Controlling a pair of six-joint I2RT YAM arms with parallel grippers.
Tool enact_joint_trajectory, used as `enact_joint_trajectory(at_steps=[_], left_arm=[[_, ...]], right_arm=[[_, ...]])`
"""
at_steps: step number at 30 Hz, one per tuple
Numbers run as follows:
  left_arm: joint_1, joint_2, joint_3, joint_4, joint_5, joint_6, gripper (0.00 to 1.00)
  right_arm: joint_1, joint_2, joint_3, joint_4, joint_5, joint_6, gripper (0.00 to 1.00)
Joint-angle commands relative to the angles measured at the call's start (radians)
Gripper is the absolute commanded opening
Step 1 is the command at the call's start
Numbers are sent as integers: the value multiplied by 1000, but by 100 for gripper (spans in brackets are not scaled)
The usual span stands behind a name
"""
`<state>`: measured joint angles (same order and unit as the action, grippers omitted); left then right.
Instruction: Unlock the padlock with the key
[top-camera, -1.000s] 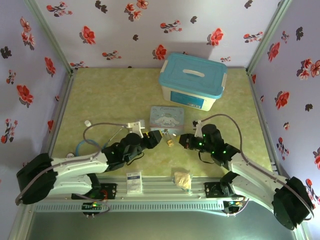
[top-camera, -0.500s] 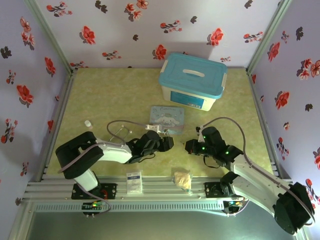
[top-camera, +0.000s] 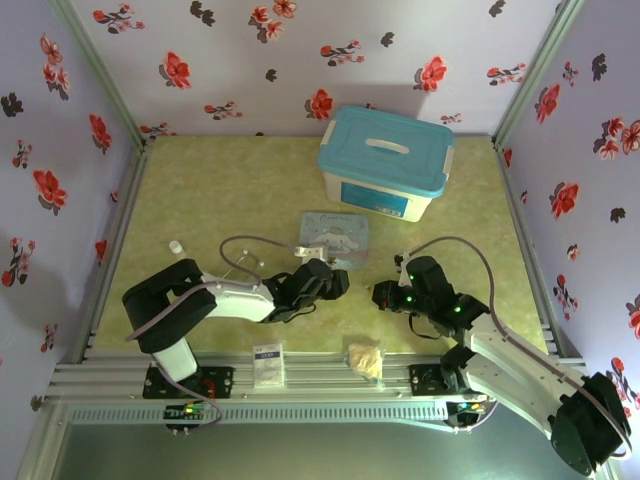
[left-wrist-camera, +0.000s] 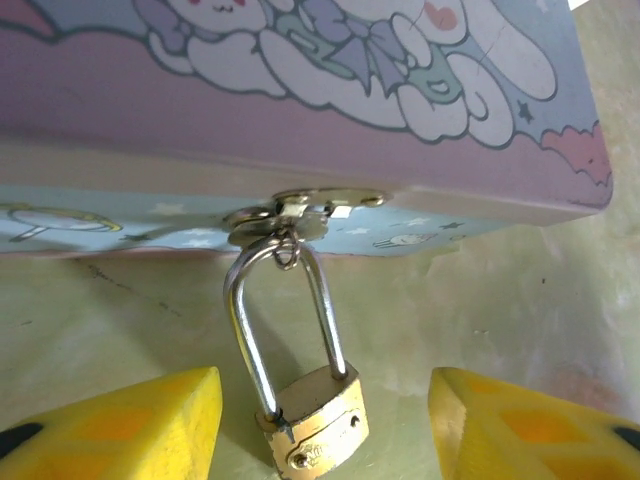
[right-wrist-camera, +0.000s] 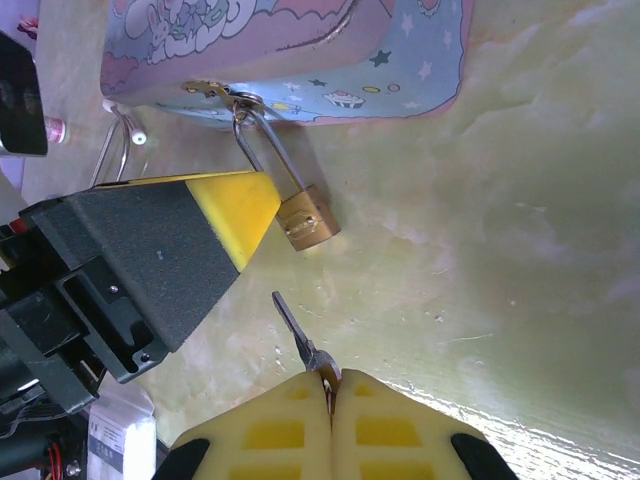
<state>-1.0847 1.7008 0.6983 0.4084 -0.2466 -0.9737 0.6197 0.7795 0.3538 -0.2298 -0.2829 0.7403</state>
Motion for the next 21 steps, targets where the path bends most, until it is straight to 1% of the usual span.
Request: enact_joint_trajectory(at_steps=[1,5,8,10,12,15,16,18,21], left_arm=[[-4,0,-5,-32,-58,-15,60],[-4,72,23,14,-1,-2,60],[-4,104,21,64,5,-22,56],[-4,116,5,121,12,-32,53],[-5,125,6,144,21,-36,48],[-10,139,10,162,34,-45,36],[-13,141,4,181,35,-49,34],[-17,147,4,182,34,-63,34],[-17,175,15,163,34,-75,37]], right_arm=[[-6,2,-21,23,18,1,0],[-6,5,-20,22,18,-1,0],[-6,-1,-19,13,24,-4,0],[-7,-5,-19,4,29,-1,0],[-8,-10,-27,5,30,3,0],[-6,-10,-40,19,30,13,0],[-8,-8,-45,29,28,17,0],[-8,-5,-50,42,24,25,0],[-7,8,-61,75,16,36,0]])
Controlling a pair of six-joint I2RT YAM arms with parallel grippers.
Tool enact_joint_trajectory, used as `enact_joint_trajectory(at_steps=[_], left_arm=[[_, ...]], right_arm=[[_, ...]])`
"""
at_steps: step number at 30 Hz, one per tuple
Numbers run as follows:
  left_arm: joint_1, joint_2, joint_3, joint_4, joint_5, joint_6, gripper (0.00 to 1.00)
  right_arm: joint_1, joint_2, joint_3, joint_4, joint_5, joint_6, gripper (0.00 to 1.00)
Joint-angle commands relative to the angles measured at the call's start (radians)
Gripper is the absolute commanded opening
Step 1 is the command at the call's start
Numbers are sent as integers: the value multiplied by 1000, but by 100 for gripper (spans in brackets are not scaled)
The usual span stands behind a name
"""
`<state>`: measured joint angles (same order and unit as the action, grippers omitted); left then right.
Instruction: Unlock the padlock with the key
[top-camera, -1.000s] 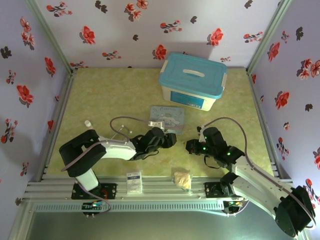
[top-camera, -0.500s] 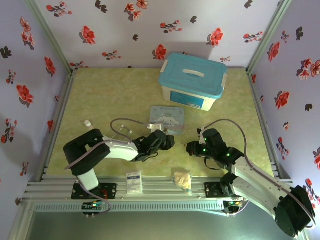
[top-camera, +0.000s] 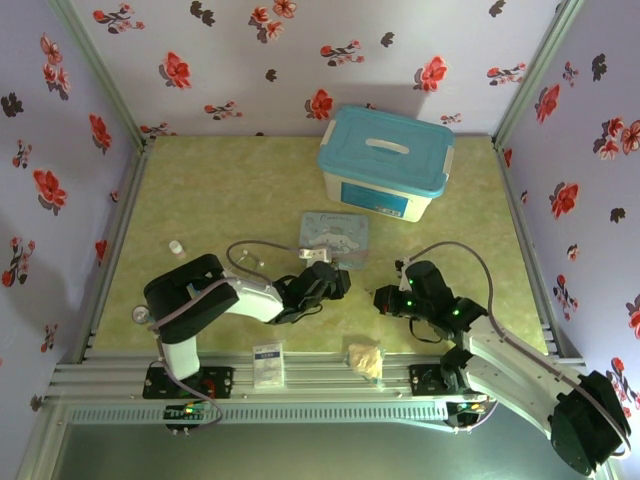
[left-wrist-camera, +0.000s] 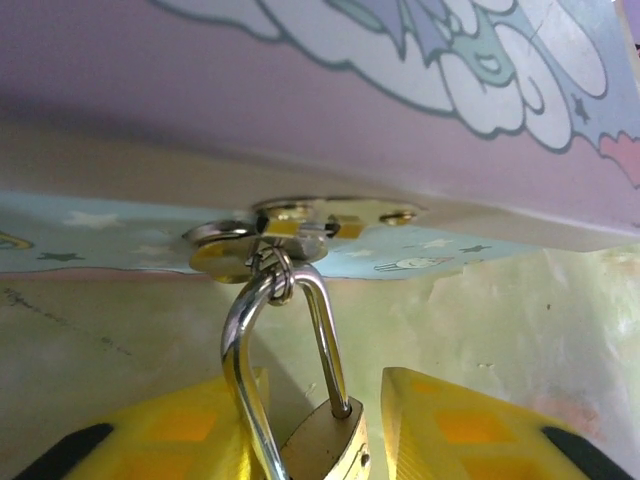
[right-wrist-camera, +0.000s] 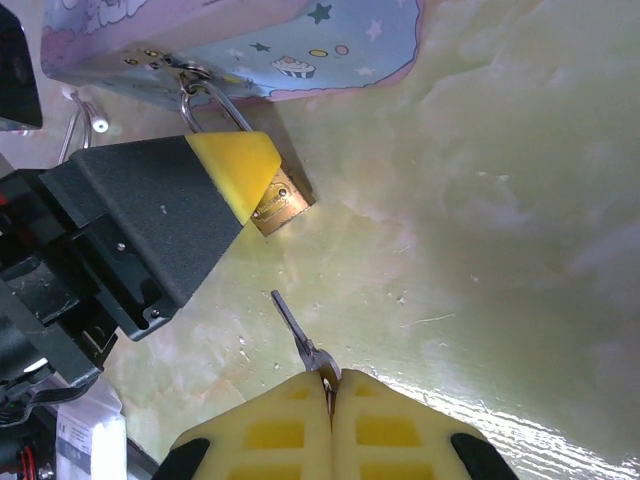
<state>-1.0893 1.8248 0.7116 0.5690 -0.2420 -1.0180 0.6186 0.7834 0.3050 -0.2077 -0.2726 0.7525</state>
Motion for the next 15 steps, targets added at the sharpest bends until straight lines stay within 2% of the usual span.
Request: enact_joint_trajectory(at_steps=[1,7,12,15], left_arm=[[-14,64,5,-2,30,-39,38],[-17,90,17,-13,32,-47,32],[-16,70,30,-27,36,-40,13],[-8,50,32,-22,53,-61,8]], right_arm=[[-5,13,-14,62,2,25,0],[-5,53,-20,98,-7,36,0],[-6,105,-53,207,-48,82,0],[-12,154,-64,273,-92,110,0]])
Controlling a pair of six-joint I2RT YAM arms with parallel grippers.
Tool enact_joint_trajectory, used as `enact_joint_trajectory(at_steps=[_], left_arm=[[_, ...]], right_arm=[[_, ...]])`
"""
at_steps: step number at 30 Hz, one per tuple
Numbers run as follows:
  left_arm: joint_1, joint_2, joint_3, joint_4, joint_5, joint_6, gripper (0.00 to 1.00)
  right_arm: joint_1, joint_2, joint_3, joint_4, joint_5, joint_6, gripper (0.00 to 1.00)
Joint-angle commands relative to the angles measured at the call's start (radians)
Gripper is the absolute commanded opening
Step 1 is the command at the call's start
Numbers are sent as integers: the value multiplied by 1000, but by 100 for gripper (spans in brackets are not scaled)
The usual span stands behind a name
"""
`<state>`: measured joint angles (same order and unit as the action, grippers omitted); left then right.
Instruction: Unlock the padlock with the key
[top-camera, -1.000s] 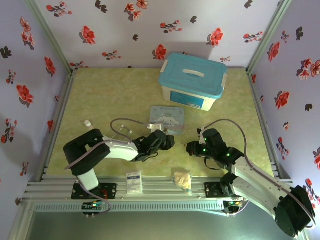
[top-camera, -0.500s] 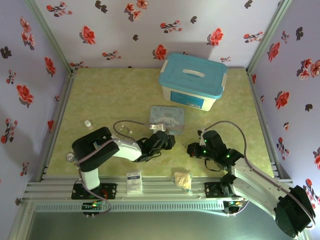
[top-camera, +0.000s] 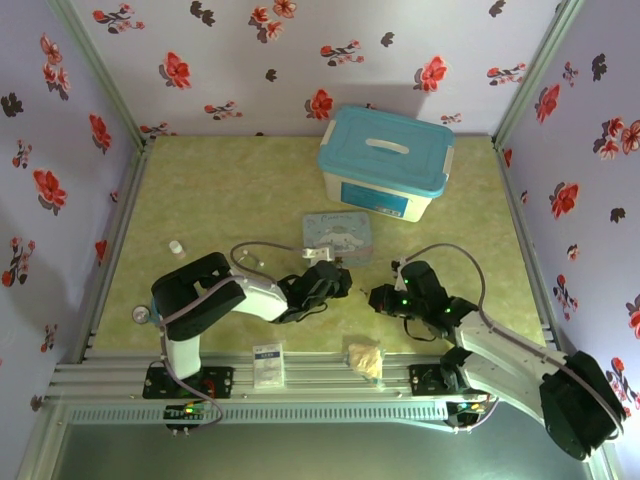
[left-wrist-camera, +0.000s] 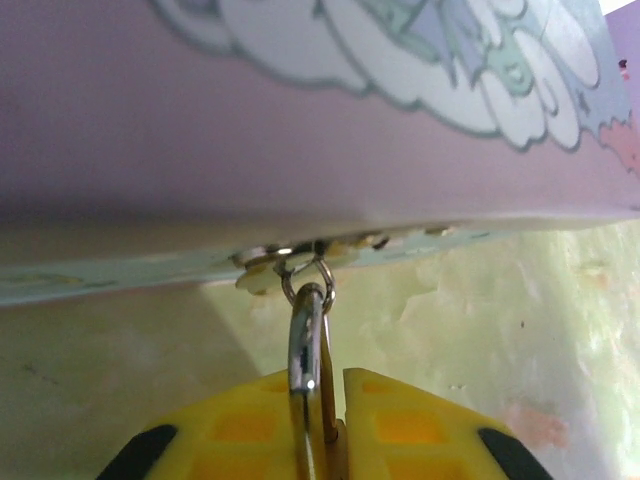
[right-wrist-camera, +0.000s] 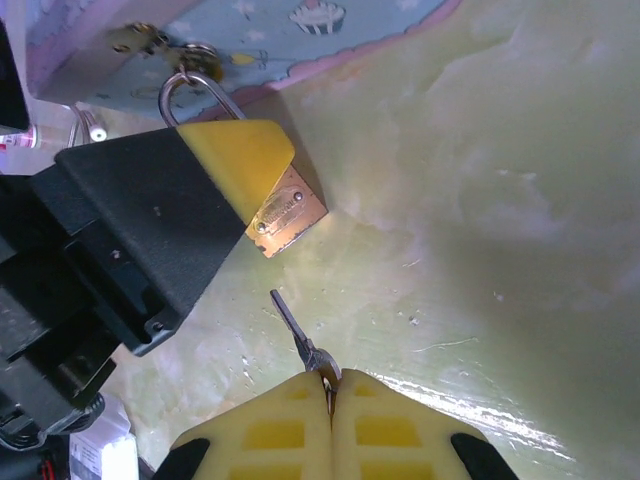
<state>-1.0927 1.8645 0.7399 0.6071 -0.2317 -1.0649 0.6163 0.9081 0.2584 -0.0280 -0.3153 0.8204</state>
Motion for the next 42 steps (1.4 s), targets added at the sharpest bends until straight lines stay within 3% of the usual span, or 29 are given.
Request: enact_joint_trajectory(at_steps=[1,5,19,42], left_arm=[[-3,-1,2,-55,47,-24,8],[7,-38,-29,3,47,-83,1],[23,-66,-169,325,-37,-295,0],[25,-51,-175,384,-60,-345,0]], right_arm=[[-17,46,-16,104,-64,44,0],[-44,100,-19,150,-113,58,0],[-50,212,-22,281,-207,108,0],[-56,348,-3,433,-225,166,0]])
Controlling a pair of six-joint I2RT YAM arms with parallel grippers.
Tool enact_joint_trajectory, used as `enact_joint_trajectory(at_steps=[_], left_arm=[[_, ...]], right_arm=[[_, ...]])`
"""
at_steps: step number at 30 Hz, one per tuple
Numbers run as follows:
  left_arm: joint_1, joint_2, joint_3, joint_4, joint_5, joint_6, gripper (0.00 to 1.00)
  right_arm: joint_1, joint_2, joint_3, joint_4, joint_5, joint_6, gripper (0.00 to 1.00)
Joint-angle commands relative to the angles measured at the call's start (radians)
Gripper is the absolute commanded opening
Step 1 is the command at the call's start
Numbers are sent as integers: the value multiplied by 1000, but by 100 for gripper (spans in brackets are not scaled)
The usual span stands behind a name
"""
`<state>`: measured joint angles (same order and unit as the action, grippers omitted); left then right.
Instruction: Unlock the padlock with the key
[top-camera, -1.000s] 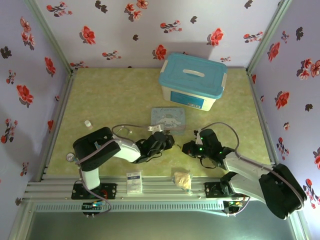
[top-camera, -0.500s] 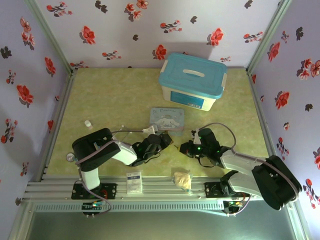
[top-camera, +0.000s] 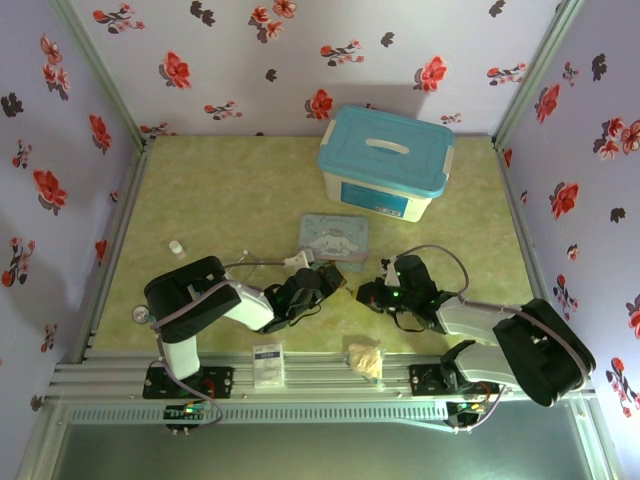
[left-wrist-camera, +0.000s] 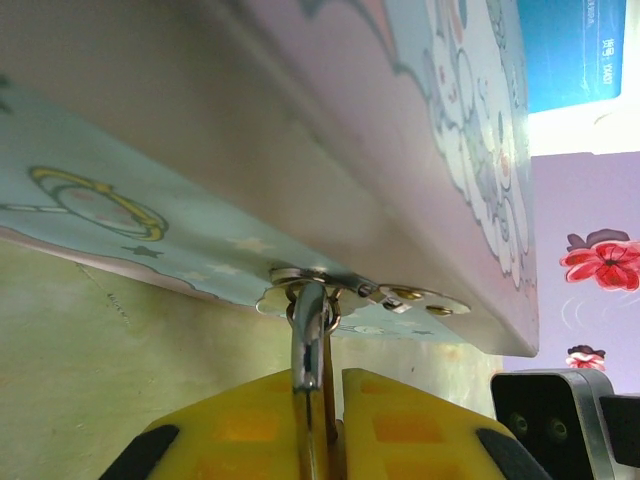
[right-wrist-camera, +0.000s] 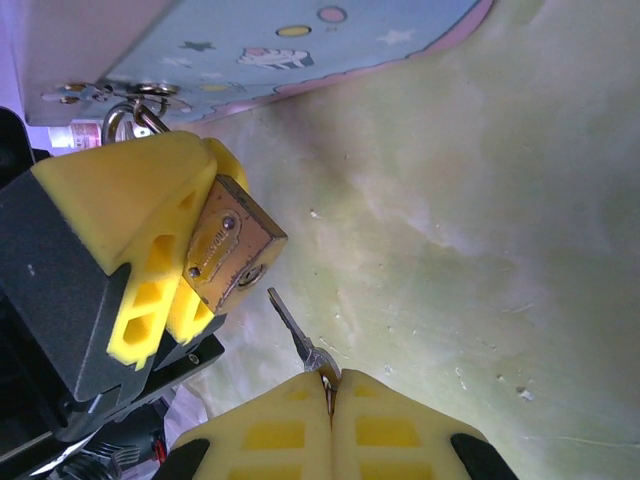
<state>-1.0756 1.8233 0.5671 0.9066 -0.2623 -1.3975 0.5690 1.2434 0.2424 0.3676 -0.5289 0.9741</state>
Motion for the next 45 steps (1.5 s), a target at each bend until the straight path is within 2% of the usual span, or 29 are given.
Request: enact_joint_trajectory(at_steps=[1,9,13,18,23,27,31,38,45], left_arm=[[8,-5,3,87,-23,-12,0],[4,23,5,121,-7,-36,0],[2,33,-3,146,-5,-54,0],[-1,48,2,183,6,-72,0],[-6,36,-5,179,9,-62,0],[-9,38,-16,189,15,-64,0],[-8,40,-27,206,16,-63,0],[-10,33,-24,210,17,-61,0],[-14,36,-15,209,32,-67,0]], right_arm=[[-11,16,8,61,-14,19,0],[-35,52,2,175,-31,54,0],[-35,60,8,168,-34,49,0],[-39,134,5,350,-93,130,0],[-93,184,-1,424,-156,142,0],[-124,186,15,431,-231,130,0],[-158,187,46,351,-279,82,0],[-139,191,44,356,-229,85,0],[-77,214,44,500,-141,130,0]])
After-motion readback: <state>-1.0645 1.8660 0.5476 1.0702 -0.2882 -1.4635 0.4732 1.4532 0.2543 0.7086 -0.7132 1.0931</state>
